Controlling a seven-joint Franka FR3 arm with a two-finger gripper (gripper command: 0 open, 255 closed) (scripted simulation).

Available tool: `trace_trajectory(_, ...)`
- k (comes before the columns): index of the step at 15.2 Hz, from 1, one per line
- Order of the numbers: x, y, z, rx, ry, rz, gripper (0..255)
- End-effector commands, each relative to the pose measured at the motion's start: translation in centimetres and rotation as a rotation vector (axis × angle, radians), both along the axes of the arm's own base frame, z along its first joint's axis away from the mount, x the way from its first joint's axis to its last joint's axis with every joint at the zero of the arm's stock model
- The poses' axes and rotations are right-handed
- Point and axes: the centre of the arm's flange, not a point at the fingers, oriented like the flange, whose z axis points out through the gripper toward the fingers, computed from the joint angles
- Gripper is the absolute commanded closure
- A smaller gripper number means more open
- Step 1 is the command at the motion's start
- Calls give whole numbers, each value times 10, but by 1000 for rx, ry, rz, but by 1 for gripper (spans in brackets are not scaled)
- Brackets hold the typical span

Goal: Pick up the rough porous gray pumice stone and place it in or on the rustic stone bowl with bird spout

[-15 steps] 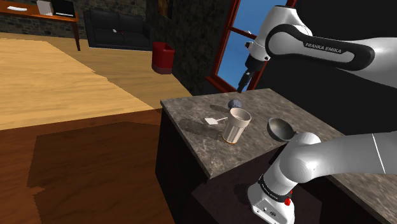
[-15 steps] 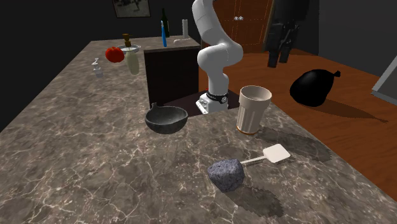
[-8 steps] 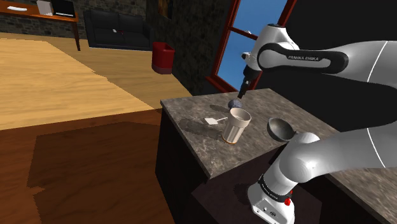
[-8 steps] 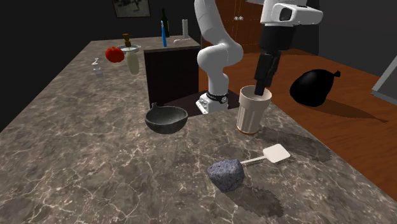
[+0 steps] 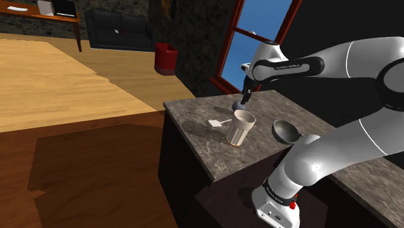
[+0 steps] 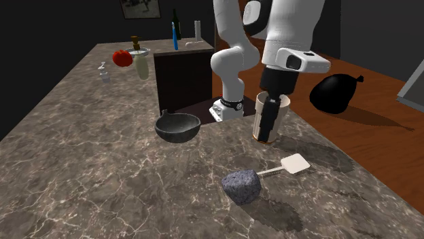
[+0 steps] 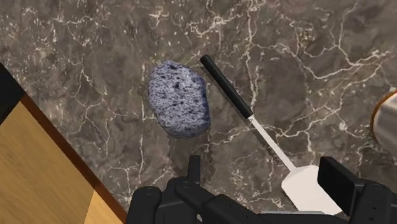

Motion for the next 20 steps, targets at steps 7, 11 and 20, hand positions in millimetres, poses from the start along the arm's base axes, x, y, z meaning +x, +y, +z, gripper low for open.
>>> trace_trajectory(7, 39, -60, -58, -63, 22, 160, 0)
trace_trajectory(11, 42, -65, -78, -63, 22, 160, 0)
trace_trajectory(20, 43, -68, -91, -63, 22, 160, 0)
